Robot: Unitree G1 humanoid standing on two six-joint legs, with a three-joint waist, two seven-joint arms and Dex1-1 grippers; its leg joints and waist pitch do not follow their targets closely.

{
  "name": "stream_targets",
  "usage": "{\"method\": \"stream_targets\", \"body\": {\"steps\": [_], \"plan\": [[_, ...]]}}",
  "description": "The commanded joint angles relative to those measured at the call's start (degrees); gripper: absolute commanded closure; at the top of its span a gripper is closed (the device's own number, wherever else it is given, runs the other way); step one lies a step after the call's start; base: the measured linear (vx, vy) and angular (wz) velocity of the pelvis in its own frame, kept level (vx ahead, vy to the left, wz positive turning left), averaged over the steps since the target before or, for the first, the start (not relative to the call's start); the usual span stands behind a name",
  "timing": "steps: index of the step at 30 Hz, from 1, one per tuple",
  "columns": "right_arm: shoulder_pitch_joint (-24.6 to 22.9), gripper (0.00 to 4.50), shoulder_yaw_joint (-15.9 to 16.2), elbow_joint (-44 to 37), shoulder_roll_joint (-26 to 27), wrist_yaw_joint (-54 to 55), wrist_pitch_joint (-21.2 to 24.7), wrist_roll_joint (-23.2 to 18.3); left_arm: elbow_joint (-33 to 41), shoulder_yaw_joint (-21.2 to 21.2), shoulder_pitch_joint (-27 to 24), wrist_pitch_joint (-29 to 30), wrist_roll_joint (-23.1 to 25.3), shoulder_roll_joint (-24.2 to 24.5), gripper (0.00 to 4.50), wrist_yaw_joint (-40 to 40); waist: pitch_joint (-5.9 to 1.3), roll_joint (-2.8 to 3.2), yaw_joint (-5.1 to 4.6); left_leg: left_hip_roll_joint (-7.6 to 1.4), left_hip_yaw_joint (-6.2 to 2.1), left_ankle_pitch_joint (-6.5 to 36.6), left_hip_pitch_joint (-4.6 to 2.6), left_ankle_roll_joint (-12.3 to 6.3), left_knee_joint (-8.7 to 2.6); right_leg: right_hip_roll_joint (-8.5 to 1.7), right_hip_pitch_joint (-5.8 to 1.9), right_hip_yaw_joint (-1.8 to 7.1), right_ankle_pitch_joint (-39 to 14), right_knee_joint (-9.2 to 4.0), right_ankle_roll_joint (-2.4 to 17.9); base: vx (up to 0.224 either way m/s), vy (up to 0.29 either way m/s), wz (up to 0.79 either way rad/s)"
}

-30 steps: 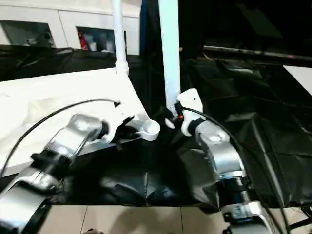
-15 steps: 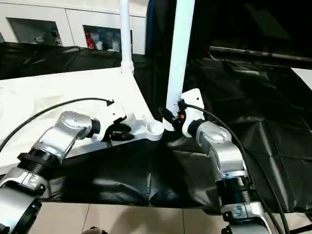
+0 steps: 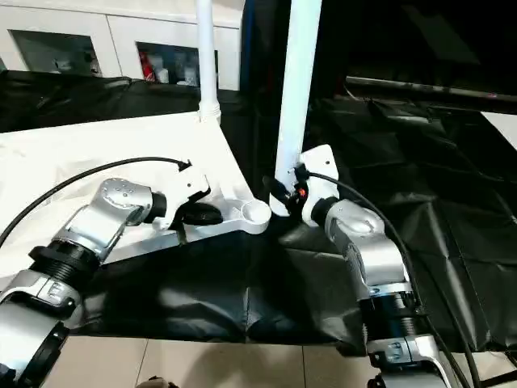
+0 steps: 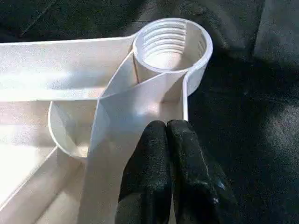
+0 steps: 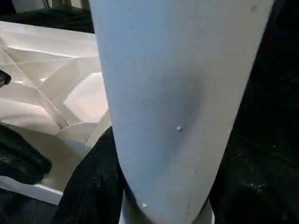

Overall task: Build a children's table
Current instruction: Insert table leg to table base

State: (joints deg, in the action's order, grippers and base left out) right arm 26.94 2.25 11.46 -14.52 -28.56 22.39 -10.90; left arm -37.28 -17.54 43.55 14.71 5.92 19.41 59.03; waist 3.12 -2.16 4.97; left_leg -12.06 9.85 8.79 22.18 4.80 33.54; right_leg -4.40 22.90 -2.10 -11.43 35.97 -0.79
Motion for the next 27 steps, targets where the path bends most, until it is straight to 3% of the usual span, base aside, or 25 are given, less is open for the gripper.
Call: {"method": "stream_targets", "body": {"steps": [1, 3, 11, 19, 23, 27], "plan": [[-0.38, 2.57, -0.49, -1.39, -0.83, 0.18, 0.78, 0.04, -0.09, -1.17, -0.23, 0.46, 0.75, 0.83, 4.30, 1.00, -3.94, 0.47, 0.07, -0.64, 0.15, 13.00, -1.40, 1.46, -3.99, -2.74, -2.68, 1.79, -4.64, -4.15, 12.33, 0.000, 0.000, 0.00], [-0.39, 2.57, -0.47, -1.30, -0.84, 0.16, 0.77, 0.13, 0.14, -0.82, -0.22, 2.47, -0.03, 0.73, 3.93, 2.21, -3.95, 0.58, 0.12, -0.64, 0.18, 12.70, -1.44, 1.45, -3.95, -2.77, -2.63, 1.82, -4.37, -4.06, 12.46, 0.000, 0.000, 0.00], [-0.15, 2.57, -0.13, -1.00, -0.87, 0.02, 0.64, 0.42, 0.05, 1.31, 0.58, 3.71, -2.04, -0.55, 3.47, 0.88, -4.00, 0.55, 0.23, -0.63, 0.22, 11.61, -1.39, 0.90, -3.88, -2.77, -2.76, 1.78, -2.74, -3.97, 12.96, 0.000, 0.000, 0.00], [-0.28, 2.57, -0.07, -1.28, -0.97, -0.03, 0.90, 0.36, 2.76, 1.58, -0.22, 6.92, -3.98, -0.35, 2.61, 3.96, -3.98, 0.60, 0.31, -0.62, 0.25, 11.44, -1.37, 1.08, -3.89, -2.75, -2.76, 1.78, -2.61, -3.94, 13.18, 0.000, 0.000, 0.00], [-0.30, 2.57, 0.10, -1.24, -0.99, 0.04, 0.87, 0.39, 1.77, 0.50, -0.53, 5.28, -2.80, 0.11, 2.35, 4.24, -3.93, 0.56, 0.19, -0.62, 0.21, 12.43, -1.39, 1.21, -3.96, -2.76, -2.76, 1.80, -4.33, -4.14, 12.54, 0.000, 0.000, 0.00], [-0.39, 2.57, 0.21, -1.42, -1.13, -0.02, 0.90, 0.45, 1.23, 0.36, -0.56, 4.97, -2.45, -0.05, 2.33, 2.74, -4.03, 0.64, 0.19, -0.62, 0.20, 11.78, -1.37, 1.27, -3.88, -2.72, -2.81, 1.78, -2.77, -3.96, 12.74, 0.000, 0.000, 0.00]]}}
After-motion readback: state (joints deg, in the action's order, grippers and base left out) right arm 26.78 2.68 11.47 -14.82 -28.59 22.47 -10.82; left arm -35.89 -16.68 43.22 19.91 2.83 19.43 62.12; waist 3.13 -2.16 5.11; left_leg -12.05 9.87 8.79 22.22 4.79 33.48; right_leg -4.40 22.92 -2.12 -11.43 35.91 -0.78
